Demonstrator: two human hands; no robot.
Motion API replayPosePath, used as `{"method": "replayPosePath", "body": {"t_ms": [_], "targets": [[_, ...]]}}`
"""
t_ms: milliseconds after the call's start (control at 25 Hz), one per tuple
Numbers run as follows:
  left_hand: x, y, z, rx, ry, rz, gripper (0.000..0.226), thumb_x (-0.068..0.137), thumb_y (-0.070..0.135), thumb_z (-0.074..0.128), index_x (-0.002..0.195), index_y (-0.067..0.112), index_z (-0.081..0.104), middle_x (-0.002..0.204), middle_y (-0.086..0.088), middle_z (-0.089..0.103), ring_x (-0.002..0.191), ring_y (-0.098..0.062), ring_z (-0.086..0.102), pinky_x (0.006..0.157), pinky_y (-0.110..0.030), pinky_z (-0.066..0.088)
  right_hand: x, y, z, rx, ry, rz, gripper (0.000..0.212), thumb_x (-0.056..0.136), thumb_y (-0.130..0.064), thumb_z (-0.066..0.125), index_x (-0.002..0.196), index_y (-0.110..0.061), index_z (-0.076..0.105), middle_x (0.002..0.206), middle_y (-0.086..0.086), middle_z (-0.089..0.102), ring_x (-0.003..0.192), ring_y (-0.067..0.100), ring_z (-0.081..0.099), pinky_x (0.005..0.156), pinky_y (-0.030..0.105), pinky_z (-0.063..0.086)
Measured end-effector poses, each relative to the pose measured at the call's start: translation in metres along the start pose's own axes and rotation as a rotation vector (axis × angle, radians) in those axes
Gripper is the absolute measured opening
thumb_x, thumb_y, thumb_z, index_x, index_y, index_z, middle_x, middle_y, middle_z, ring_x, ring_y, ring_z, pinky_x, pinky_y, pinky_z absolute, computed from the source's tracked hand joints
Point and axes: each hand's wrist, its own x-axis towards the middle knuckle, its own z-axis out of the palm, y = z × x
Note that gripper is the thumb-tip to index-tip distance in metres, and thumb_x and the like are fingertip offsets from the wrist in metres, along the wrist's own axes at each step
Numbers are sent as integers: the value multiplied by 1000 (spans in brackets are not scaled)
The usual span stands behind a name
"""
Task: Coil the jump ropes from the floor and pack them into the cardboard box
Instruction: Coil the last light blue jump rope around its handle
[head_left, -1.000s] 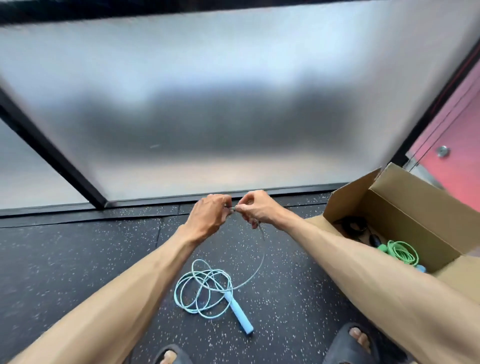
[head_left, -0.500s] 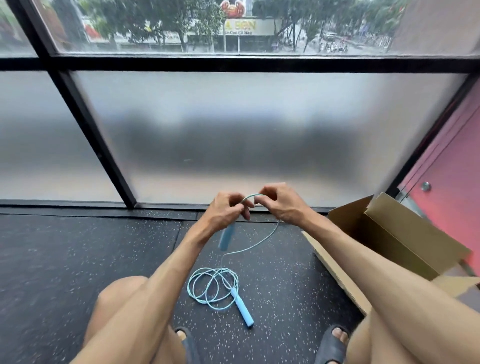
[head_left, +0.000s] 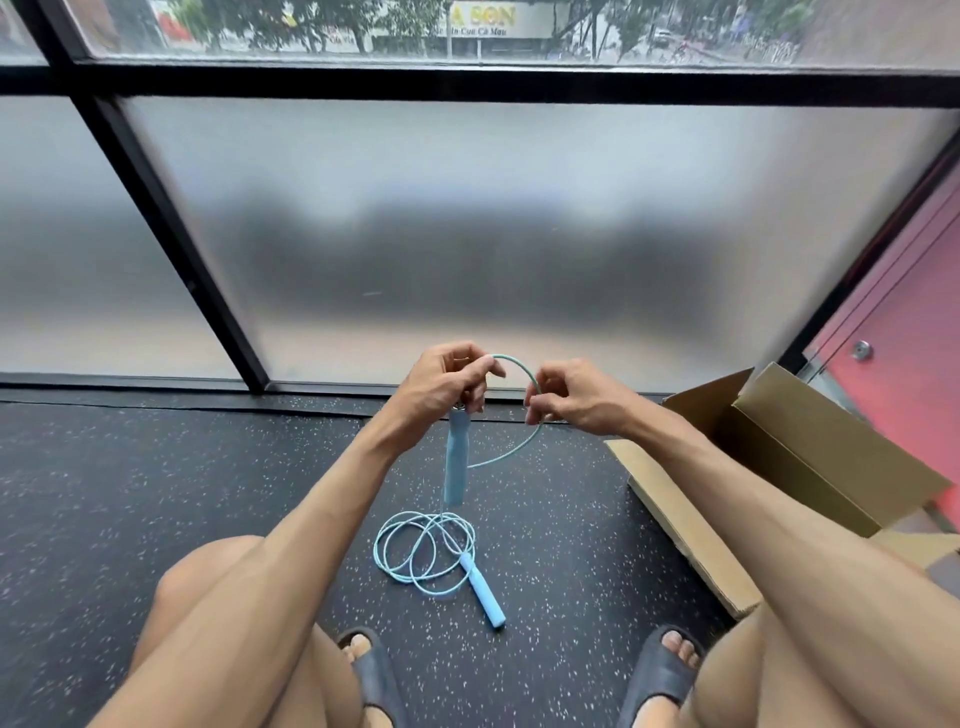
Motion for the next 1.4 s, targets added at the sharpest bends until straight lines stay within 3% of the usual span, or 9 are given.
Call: {"method": "replayPosePath", "body": {"t_ms": [160,280,440,600,720,840,1040,1280,1400], "targets": [[0,-4,-4,-13,-62,-103,28,103,16,49,106,-4,68,59,-5,53,54,-18,48,56,-24,44,2,-4,0,105,84,4,15,101,-9,52,92,-2,62,74,19,71,72,39,70,68,44,58],[0,-9,-4,-100,-82,-137,34,104,21,45,101,-3,68,54,-1,41,47,-13,37,48,-23,35,5,-13,-1,138,303,-157,16,98,-12,59,89,-1,65,58,9,59,46,27,58,45,38,55],[-1,-8,-8,-182,-168,-220,41,103,37,44,83,6,62,50,3,26,44,-10,22,47,-24,14,10,-18,2,25,542,-290,20,91,-24,71,79,-8,68,57,8,56,50,8,41,50,26,36],[-5,-4,-10,-253,-288,-255,39,104,36,42,77,10,54,50,3,26,44,-10,21,49,-29,12,15,-15,1,70,625,-245,28,89,-30,72,76,-7,64,57,3,51,50,6,41,48,20,42],[-4,-2,-11,-455,-291,-180,27,104,20,39,91,5,57,59,-1,36,49,-11,31,53,-28,19,20,-10,6,185,485,-106,31,96,-32,63,78,-6,59,59,5,59,49,15,59,49,32,54],[-1,1,-9,-628,-237,-77,26,104,14,37,102,1,60,71,-8,51,59,-18,47,58,-27,36,23,-5,16,244,123,104,29,103,-33,47,89,-8,54,82,18,73,75,27,71,70,36,55],[4,6,-13,-737,-55,53,30,104,17,37,110,2,62,102,-16,71,102,-35,68,90,-40,55,18,15,34,187,-234,247,10,101,-17,50,98,-9,55,100,15,75,96,27,71,88,41,51],[10,-1,-24,-784,229,149,31,105,15,39,118,-5,59,123,-27,63,119,-40,60,104,-45,48,11,3,44,219,-103,208,13,103,-13,47,103,0,47,82,23,71,70,33,70,64,40,61],[14,-7,-27,-681,392,158,29,104,13,45,115,-9,60,116,-29,66,113,-40,64,100,-44,51,7,-11,51,-68,-54,14,16,102,-20,50,99,-7,57,74,6,63,59,18,58,55,31,51]]}}
